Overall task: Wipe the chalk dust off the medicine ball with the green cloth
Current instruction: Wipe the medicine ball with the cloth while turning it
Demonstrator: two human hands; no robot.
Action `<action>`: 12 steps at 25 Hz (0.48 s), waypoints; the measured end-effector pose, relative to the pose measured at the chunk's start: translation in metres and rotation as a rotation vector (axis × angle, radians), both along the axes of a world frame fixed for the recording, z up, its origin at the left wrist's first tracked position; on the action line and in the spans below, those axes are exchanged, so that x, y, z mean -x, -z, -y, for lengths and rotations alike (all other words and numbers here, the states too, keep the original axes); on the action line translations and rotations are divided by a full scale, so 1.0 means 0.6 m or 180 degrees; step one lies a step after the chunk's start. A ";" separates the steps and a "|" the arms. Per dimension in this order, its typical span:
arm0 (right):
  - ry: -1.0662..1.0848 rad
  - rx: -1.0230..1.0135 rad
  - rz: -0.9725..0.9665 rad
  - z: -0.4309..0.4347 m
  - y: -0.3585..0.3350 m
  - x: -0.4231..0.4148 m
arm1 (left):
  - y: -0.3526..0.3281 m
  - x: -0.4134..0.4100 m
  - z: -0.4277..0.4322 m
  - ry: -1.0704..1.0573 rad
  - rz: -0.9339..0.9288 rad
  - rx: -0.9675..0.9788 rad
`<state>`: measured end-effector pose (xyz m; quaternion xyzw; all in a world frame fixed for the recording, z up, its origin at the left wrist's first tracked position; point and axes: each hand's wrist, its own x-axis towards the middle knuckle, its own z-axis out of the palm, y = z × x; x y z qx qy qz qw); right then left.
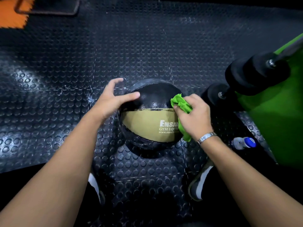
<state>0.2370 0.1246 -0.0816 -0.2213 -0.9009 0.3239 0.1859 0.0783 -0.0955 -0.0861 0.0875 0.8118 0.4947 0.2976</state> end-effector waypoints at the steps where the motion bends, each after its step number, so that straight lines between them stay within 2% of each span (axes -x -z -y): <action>1: 0.0024 0.0050 -0.0090 0.011 0.003 -0.003 | -0.012 -0.006 -0.020 -0.0286 -0.0542 0.0065; 3: 0.0062 0.0181 -0.0269 0.030 0.008 -0.010 | -0.029 -0.030 -0.067 -0.0290 -0.1666 0.0163; 5: 0.0005 0.0158 -0.0366 0.060 0.009 -0.020 | -0.027 -0.061 -0.100 0.0185 -0.2380 0.0173; 8: -0.0064 0.0527 -0.0238 0.094 0.002 -0.032 | 0.008 -0.104 -0.095 0.0319 -0.2954 0.0300; 12: 0.1205 0.2086 -0.0174 0.042 0.006 -0.025 | 0.047 -0.135 -0.042 -0.0005 -0.3185 0.0395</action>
